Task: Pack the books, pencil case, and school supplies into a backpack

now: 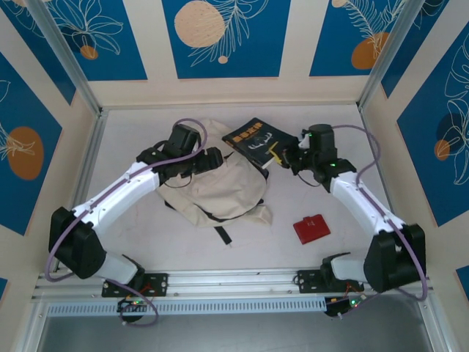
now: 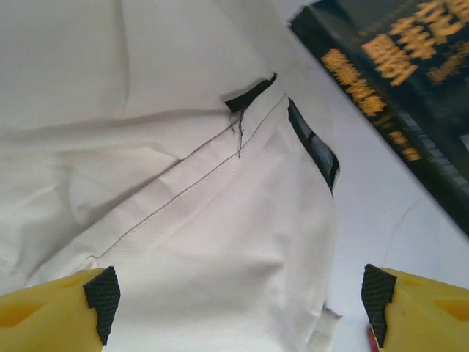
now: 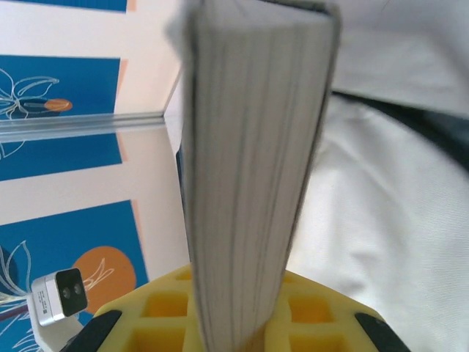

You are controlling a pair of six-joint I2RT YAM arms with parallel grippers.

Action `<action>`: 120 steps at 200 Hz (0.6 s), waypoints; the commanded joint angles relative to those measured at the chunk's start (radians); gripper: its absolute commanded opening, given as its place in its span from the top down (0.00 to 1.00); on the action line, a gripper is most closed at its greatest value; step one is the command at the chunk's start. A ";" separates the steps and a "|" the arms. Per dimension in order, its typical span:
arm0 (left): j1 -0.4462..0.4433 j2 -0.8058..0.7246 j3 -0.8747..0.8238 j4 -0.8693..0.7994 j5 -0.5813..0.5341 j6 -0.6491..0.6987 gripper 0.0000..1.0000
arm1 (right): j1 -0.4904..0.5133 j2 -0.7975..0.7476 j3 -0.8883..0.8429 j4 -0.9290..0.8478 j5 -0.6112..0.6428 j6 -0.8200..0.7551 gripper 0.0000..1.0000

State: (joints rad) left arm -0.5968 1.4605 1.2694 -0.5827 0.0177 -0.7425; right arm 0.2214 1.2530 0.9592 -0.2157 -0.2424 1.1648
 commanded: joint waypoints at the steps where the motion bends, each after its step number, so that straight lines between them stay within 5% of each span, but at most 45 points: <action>1: -0.057 0.062 0.082 -0.142 0.001 0.179 0.15 | -0.066 -0.096 0.066 -0.198 -0.001 -0.165 1.00; 52: -0.227 0.234 0.224 -0.265 -0.101 0.260 0.22 | -0.215 -0.204 0.083 -0.429 0.075 -0.271 1.00; 120: -0.325 0.401 0.254 -0.325 -0.086 0.117 0.23 | -0.284 -0.263 0.009 -0.458 0.029 -0.288 1.00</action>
State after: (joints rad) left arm -0.9028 1.8206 1.4990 -0.8497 -0.0540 -0.5705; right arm -0.0559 1.0161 0.9836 -0.6941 -0.1608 0.9062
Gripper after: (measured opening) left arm 0.768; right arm 0.152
